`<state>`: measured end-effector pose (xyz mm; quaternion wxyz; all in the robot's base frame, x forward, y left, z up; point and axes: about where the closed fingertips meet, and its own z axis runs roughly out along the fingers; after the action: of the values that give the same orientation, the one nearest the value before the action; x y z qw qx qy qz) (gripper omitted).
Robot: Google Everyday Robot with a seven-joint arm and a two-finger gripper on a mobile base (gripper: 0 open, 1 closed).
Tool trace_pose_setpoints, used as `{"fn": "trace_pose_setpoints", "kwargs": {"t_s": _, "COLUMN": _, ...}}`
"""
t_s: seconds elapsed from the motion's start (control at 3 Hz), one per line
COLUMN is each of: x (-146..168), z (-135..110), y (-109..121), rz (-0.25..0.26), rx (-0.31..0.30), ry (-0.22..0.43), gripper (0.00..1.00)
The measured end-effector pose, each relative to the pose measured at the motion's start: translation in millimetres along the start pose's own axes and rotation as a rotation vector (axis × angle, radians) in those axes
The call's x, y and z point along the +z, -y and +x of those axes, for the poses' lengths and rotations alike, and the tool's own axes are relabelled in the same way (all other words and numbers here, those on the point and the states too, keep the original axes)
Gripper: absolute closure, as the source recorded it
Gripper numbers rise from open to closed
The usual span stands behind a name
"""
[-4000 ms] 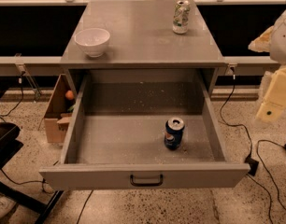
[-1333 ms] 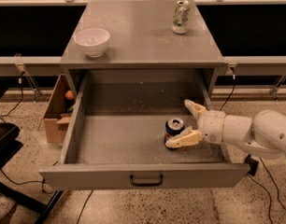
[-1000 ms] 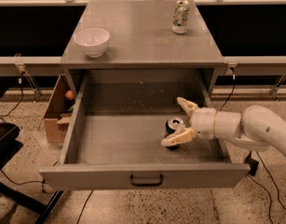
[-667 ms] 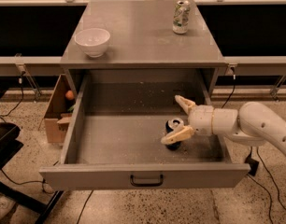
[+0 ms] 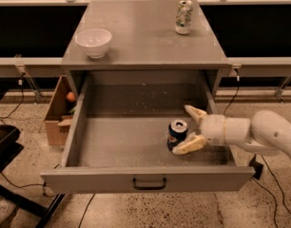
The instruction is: Pick pepsi can from top drawer and place on counter
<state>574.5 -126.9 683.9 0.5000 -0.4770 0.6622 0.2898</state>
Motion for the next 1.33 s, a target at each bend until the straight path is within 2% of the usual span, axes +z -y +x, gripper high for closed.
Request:
{"fn": "trace_pose_setpoints", "kwargs": {"t_s": 0.67, "x": -1.9, "z": 3.9, "y": -1.4, "rz": -0.014, "rx": 0.014, "ry": 0.019, "gripper": 0.0}}
{"fn": "trace_pose_setpoints", "kwargs": {"t_s": 1.0, "x": -1.3, "z": 7.3, "y": -2.7, "rz": -0.007, "rx": 0.014, "ry": 0.027, "gripper": 0.15}}
{"fn": "trace_pose_setpoints", "kwargs": {"t_s": 1.33, "x": -1.5, "z": 12.1, "y": -6.8, "rz": 0.006, "rx": 0.017, "ry": 0.048, "gripper": 0.38}}
